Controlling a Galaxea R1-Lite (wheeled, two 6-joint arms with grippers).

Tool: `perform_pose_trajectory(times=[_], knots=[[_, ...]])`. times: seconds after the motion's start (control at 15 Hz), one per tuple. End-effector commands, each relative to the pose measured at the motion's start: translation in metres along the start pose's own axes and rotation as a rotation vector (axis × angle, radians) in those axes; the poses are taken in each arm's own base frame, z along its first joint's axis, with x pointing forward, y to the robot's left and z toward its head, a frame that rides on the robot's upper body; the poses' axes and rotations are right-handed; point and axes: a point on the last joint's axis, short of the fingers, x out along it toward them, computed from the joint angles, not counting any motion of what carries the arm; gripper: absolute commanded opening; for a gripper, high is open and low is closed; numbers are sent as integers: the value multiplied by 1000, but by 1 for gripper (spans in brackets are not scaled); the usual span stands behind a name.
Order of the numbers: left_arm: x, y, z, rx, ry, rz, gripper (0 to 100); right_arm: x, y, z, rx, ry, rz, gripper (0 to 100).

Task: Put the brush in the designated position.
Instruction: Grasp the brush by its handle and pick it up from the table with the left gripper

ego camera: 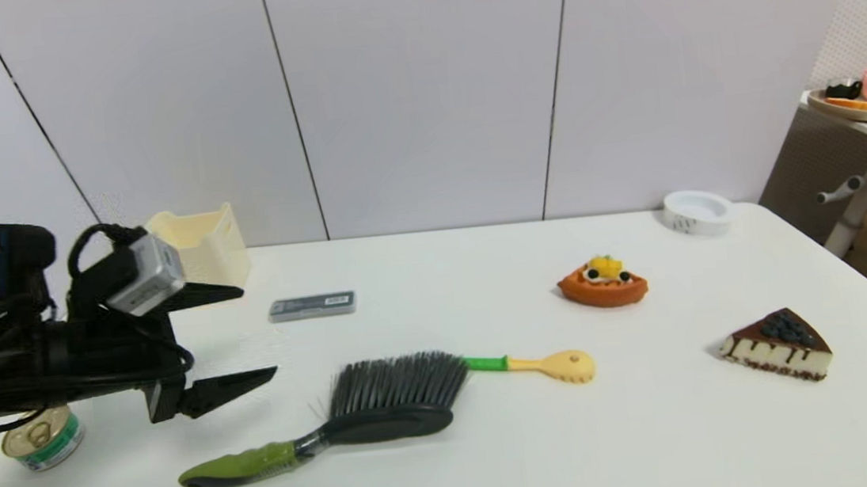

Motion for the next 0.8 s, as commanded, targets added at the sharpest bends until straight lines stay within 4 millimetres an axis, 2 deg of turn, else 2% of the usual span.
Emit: perform_pose_trajectory(times=[0.07,0.47,0.8], knots=[[32,-3,-31,-71,67,-202,100,0,0,0,-1,3,1,100],[38,-29,-18,-105,98,-344,100,0,0,0,-1,3,1,100],[54,-33,-19,-105,113,-399,100,0,0,0,-1,3,1,100]])
